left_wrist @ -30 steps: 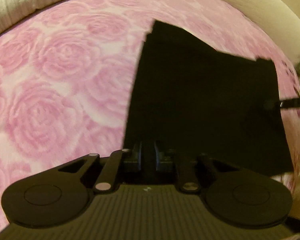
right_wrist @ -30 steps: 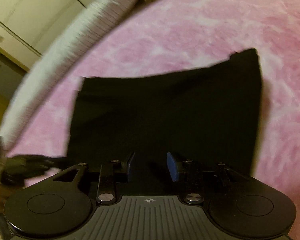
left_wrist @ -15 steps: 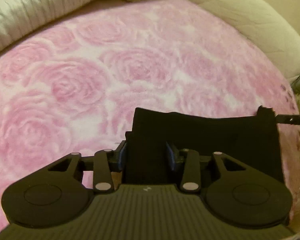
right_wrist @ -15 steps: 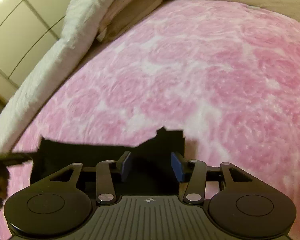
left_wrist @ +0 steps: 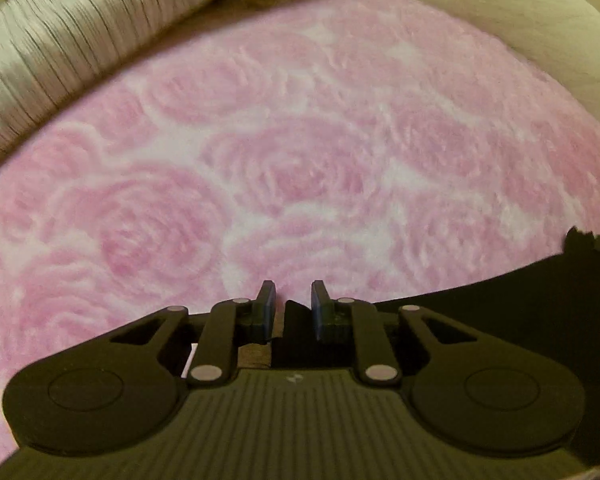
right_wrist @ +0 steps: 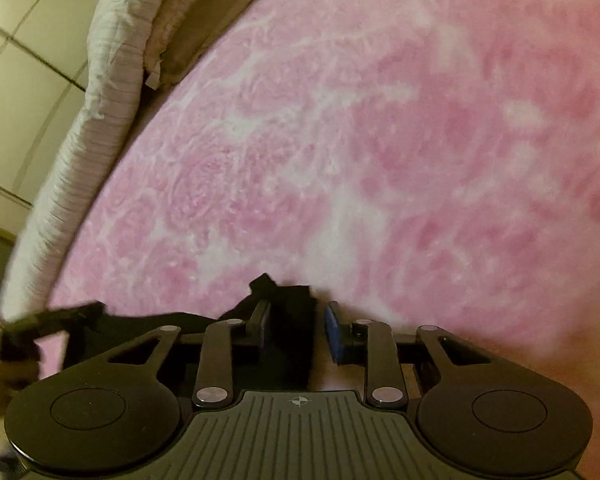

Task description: Fold clothes

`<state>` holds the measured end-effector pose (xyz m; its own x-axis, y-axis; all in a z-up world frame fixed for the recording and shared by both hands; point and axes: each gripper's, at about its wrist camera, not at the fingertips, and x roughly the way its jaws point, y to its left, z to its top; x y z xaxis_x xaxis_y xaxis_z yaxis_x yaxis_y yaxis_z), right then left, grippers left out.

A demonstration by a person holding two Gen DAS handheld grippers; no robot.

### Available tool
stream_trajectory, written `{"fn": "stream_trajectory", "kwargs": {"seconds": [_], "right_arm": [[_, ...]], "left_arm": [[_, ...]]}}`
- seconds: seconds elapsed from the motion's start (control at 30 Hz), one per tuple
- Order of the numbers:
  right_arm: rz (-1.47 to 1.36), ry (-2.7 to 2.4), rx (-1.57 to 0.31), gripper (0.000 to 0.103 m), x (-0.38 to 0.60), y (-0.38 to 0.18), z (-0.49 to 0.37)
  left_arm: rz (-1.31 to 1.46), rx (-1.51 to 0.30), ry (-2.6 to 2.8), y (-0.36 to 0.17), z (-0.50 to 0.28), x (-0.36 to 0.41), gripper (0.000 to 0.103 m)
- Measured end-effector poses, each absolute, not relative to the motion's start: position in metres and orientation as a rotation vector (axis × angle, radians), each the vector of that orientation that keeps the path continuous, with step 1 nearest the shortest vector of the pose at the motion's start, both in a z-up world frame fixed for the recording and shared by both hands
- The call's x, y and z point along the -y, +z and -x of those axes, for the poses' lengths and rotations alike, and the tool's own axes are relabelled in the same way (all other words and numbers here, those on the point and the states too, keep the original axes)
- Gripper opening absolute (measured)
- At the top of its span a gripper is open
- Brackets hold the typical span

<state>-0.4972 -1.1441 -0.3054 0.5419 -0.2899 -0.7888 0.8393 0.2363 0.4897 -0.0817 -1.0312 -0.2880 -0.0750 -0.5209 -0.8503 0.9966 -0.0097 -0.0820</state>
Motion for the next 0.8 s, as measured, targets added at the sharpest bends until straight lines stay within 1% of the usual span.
{"fn": "stream_trajectory", "kwargs": {"seconds": [0.1,0.2,0.27,0.33,0.47,0.5,0.57,0.63,0.67,0.7,0.77,0.8], "right_arm": [[-0.996,-0.874,-0.610,0.038,1.120,-0.278,0.500],[-0.965,-0.798,-0.608,0.039,1.088,-0.260,0.493],[-0.986,-0.695,-0.623,0.040,1.063,-0.259,0.480],[-1.013,-0.599,-0.662,0.041,1.040,-0.267,0.465],[-1.029,-0.576,-0.802,0.042,1.007,-0.305,0.454],[-1.036,-0.592,-0.814,0.042,1.002,-0.311,0.456],[-1.057,-0.628,-0.779,0.042,0.997,-0.310,0.468],[-1.022,-0.674,-0.792,0.043,0.989,-0.302,0.476],[-0.986,-0.706,-0.812,0.045,0.983,-0.294,0.478],[-0.947,-0.736,-0.829,0.049,0.975,-0.287,0.480],[-0.869,-0.767,-0.849,0.054,0.955,-0.273,0.480],[-0.823,-0.762,-0.868,0.058,0.943,-0.267,0.475]], "left_arm": [[-0.736,-0.801,-1.464,-0.257,0.080,1.003,0.015],[-0.805,-0.752,-1.495,-0.236,0.090,0.964,0.015],[-0.840,-0.741,-1.501,-0.242,0.092,0.954,0.015],[-0.872,-0.734,-1.503,-0.251,0.093,0.947,0.018],[-0.934,-0.719,-1.505,-0.271,0.096,0.933,0.018],[-0.950,-0.715,-1.506,-0.276,0.096,0.930,0.019],[-0.981,-0.708,-1.507,-0.285,0.098,0.923,0.025],[-1.013,-0.700,-1.507,-0.295,0.099,0.916,0.026],[-1.015,-0.682,-1.506,-0.295,0.098,0.912,0.025],[-1.009,-0.656,-1.498,-0.290,0.097,0.905,0.025],[-0.989,-0.607,-1.505,-0.277,0.094,0.883,0.025],[-0.978,-0.583,-1.512,-0.270,0.093,0.871,0.025]]}}
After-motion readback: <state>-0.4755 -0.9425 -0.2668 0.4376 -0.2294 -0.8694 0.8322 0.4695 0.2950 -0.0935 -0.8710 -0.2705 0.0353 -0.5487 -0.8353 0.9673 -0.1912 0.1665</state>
